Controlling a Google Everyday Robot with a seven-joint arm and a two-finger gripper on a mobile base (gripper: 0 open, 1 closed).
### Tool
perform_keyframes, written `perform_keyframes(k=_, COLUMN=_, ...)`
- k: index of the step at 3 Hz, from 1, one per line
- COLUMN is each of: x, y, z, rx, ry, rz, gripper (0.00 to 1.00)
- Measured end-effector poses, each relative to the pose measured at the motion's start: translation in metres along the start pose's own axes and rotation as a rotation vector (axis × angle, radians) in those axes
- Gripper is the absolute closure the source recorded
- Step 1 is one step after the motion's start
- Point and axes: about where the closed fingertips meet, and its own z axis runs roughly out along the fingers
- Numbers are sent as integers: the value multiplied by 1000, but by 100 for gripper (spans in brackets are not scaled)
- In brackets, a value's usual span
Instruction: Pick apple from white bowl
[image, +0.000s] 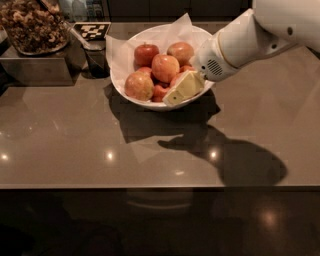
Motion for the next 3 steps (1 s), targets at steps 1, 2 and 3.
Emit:
perform_keyframes(k=1, x=-4, y=-14, z=8, rx=20, ry=3, rz=15, gripper=16)
perform_keyframes(k=2, x=-7, y=-33, z=11, rx=34, ry=35, rz=1, gripper=15)
perform_keyframes(k=3, x=-5, y=-47, z=10, rx=47, ry=70, rz=-7, gripper=15)
